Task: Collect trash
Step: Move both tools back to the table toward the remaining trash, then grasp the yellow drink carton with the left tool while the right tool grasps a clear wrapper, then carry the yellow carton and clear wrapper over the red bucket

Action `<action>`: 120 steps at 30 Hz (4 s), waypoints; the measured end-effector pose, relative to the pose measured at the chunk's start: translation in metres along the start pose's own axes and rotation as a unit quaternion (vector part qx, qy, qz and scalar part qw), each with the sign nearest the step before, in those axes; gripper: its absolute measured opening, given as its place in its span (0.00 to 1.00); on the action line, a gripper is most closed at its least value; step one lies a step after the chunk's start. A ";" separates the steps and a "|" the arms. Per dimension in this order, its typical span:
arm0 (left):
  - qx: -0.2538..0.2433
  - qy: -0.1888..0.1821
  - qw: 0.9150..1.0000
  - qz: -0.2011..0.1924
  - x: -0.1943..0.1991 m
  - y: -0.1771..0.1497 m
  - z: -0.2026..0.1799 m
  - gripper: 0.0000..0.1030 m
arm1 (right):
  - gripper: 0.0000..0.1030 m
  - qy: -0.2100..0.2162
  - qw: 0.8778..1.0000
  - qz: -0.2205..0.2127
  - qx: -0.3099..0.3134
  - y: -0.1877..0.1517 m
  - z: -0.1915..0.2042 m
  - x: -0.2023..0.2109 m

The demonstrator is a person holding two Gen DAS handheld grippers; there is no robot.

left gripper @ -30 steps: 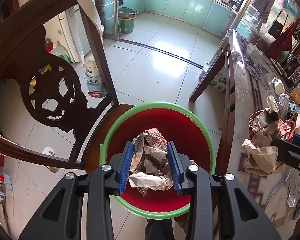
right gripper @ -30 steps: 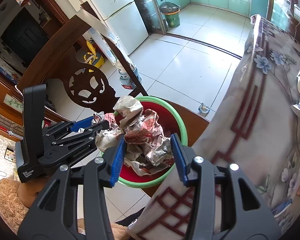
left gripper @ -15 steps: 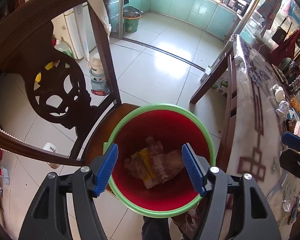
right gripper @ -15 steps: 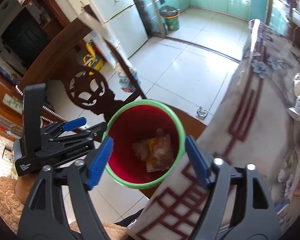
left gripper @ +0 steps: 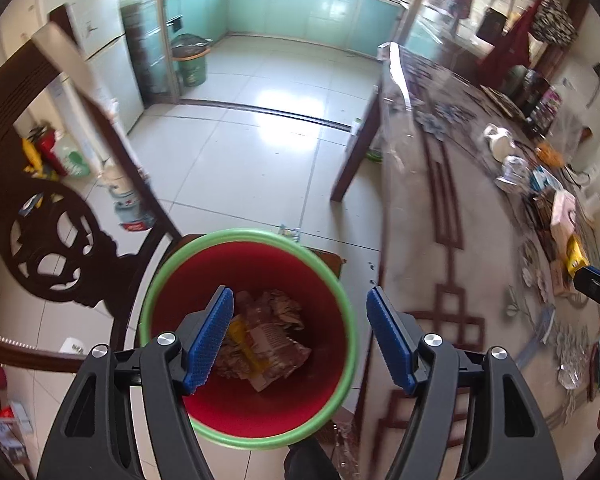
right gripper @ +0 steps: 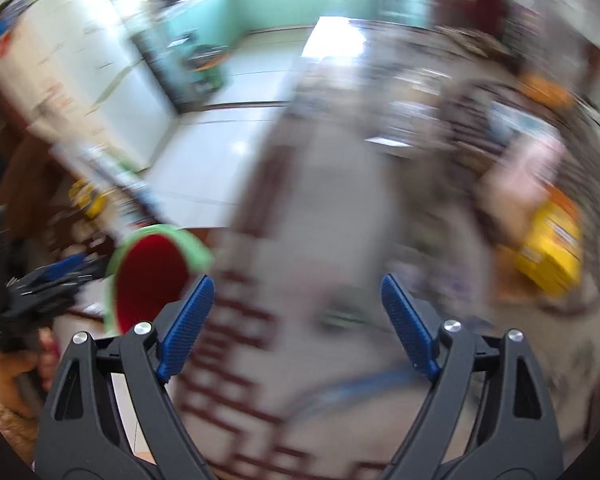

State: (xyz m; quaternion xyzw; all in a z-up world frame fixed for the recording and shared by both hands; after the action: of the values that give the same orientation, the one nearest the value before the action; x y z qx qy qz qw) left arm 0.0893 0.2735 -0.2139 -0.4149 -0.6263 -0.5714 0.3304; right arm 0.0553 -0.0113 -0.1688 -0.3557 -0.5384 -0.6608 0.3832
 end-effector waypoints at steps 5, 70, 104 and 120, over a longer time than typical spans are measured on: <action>-0.045 -0.018 0.999 0.000 -0.002 0.001 -0.042 0.64 | 0.81 -0.100 0.990 0.034 -0.096 -0.053 -0.115 0.008; -0.289 -0.113 0.946 0.090 -0.091 0.017 -0.498 0.54 | 0.71 -0.031 0.981 0.045 -0.184 -0.048 -0.379 -0.009; -0.147 -0.092 0.985 0.007 0.002 0.011 -0.342 0.54 | 0.36 -0.016 0.992 0.026 -0.119 -0.030 -0.300 0.013; -0.108 -0.094 0.990 0.000 0.007 0.012 -0.264 0.55 | 0.36 -0.020 0.996 0.030 -0.084 -0.025 -0.228 0.010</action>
State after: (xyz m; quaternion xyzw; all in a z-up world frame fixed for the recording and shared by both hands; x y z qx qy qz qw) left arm 0.0808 0.0131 -0.1687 -0.5000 -0.5891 -0.5940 0.2239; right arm 0.0151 -0.2336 -0.2089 -0.4159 -0.4777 -0.6844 0.3611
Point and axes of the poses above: each gripper's, at about its wrist camera, not at the fingertips, and x roughly against the way its jaws point, z to its left, y to its top, the point moved 6 cm from there along -x, roughly the way its jaws point, and after that the axes turned 1 degree about x, right-handed, at the moved point
